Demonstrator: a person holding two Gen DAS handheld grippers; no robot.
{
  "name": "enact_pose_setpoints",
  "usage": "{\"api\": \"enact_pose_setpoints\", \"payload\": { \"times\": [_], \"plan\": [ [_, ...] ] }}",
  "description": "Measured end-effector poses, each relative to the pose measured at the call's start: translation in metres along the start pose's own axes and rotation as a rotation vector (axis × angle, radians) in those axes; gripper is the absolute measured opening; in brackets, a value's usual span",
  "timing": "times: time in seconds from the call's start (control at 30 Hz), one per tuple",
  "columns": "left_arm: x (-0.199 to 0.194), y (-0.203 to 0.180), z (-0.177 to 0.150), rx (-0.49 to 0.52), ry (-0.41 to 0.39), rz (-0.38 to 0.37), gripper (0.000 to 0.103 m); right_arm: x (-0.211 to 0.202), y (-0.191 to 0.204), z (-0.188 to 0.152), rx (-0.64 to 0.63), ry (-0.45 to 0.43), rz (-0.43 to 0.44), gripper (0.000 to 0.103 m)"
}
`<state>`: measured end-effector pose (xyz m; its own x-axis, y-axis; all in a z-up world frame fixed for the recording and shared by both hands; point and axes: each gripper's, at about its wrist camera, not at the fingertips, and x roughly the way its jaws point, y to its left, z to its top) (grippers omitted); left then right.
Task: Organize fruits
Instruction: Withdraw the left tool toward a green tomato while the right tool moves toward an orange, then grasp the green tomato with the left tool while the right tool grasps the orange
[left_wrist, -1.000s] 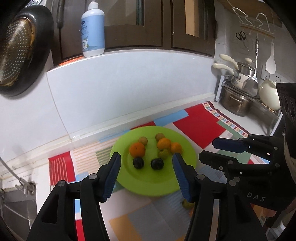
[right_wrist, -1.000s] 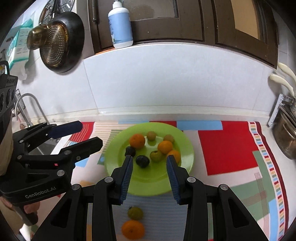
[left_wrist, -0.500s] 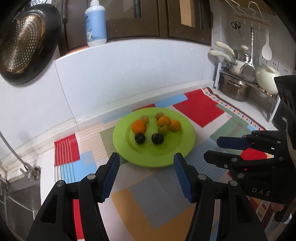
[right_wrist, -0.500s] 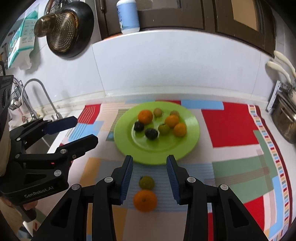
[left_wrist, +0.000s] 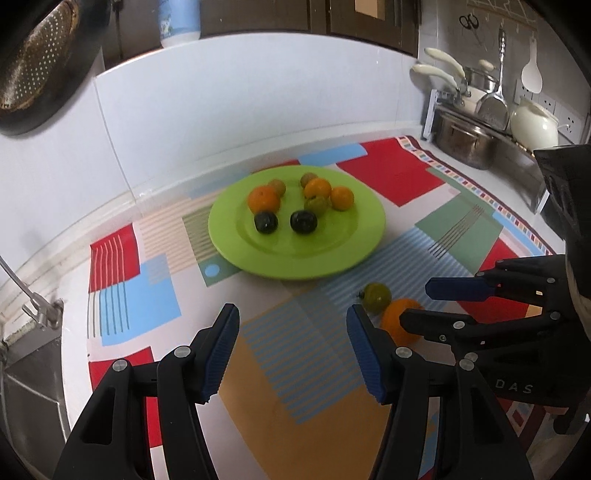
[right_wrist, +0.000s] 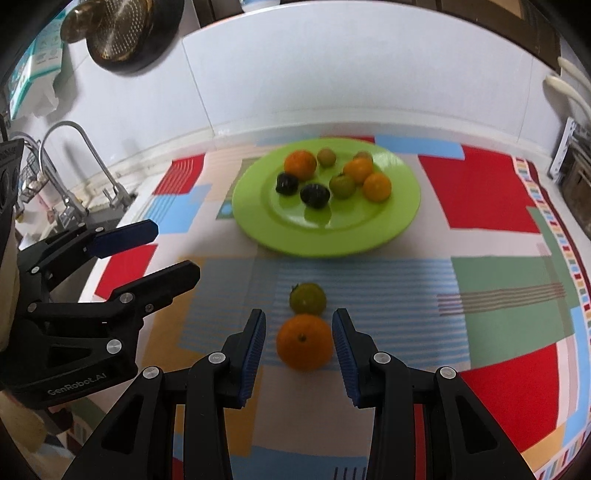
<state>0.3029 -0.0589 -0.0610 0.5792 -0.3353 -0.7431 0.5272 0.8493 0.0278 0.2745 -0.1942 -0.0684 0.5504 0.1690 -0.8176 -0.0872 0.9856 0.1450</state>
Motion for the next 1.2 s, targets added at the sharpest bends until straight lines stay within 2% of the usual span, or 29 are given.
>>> {"api": "enact_pose_setpoints", "payload": {
  "times": [0.1, 0.17, 0.2, 0.63, 0.7, 0.8, 1.1, 1.2],
  "plan": [
    [0.005, 0.000, -0.003, 0.000, 0.015, 0.000, 0.060, 0.007, -0.003, -0.003, 0.011, 0.024, -0.003, 0.040],
    [0.008, 0.000, -0.006, -0.002, 0.025, -0.001, 0.060, 0.011, -0.005, -0.004, 0.018, 0.037, -0.004, 0.051],
    [0.009, 0.000, -0.007, -0.004, 0.029, -0.003, 0.060, 0.013, -0.005, -0.005, 0.023, 0.040, -0.003, 0.051],
    [0.026, -0.002, -0.016, -0.004, 0.086, -0.005, 0.060, 0.030, -0.006, -0.009, 0.020, 0.077, -0.005, 0.051],
    [0.028, -0.002, -0.016, -0.003, 0.092, -0.008, 0.060, 0.032, -0.006, -0.009, 0.019, 0.079, -0.004, 0.050],
    [0.029, -0.002, -0.016, -0.002, 0.095, -0.016, 0.060, 0.034, -0.006, -0.010, 0.021, 0.086, 0.013, 0.042],
    [0.030, -0.012, -0.011, 0.046, 0.088, -0.047, 0.060, 0.024, -0.012, -0.011, 0.038, 0.057, -0.014, 0.041],
    [0.032, -0.020, -0.007, 0.077, 0.082, -0.080, 0.060, 0.016, -0.020, -0.010, 0.057, 0.039, -0.034, 0.041]
  ]
}}
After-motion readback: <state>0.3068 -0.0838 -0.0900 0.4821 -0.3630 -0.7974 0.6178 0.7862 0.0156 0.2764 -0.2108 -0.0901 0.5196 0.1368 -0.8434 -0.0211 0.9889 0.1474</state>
